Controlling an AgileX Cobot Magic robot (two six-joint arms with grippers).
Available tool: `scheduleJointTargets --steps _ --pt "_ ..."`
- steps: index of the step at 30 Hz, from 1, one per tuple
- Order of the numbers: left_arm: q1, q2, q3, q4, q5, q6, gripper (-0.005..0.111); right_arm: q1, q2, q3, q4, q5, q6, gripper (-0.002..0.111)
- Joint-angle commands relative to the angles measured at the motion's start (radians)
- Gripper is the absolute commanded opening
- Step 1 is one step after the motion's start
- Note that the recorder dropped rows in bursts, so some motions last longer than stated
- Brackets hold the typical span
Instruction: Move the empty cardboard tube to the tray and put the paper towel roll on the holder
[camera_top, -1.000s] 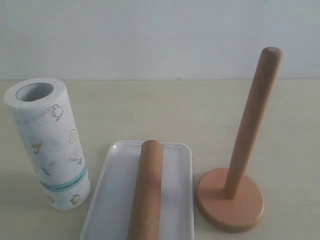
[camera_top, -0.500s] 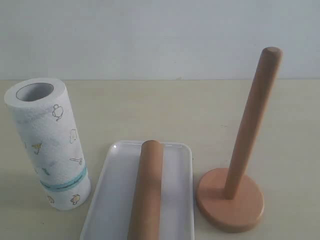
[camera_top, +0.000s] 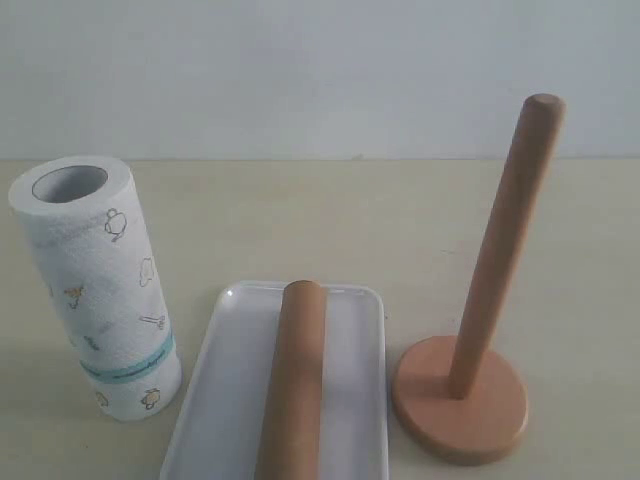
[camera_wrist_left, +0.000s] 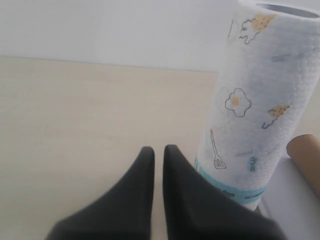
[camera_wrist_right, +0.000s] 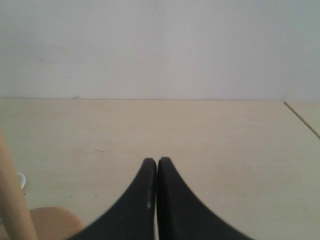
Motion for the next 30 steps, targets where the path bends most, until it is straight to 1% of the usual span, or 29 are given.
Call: scheduleJointTargets --steps 1,6,7,12,30 --pt "0.003 -0.003 0.003 0.002 -0.003 -0.008 0.006 -0.007 -0.052 0.087 0.032 -0.040 -0.040 0.000" --pt "0.003 -0.003 0.003 0.002 -0.003 -0.008 0.006 -0.007 -0.053 0.127 0.032 -0.050 -0.040 0.000" --pt "0.003 -0.003 0.003 0.002 -0.003 -0.008 0.006 -0.007 -0.053 0.127 0.032 -0.013 -0.040 0.000" --pt "0.003 -0.003 0.003 0.002 -0.003 -0.008 0.006 -0.007 -0.053 0.127 0.015 0.038 -0.040 0.000" --pt "0.003 -0.003 0.003 0.002 -0.003 -0.008 0.006 -0.008 -0.053 0.127 0.007 0.051 -0.026 0.000"
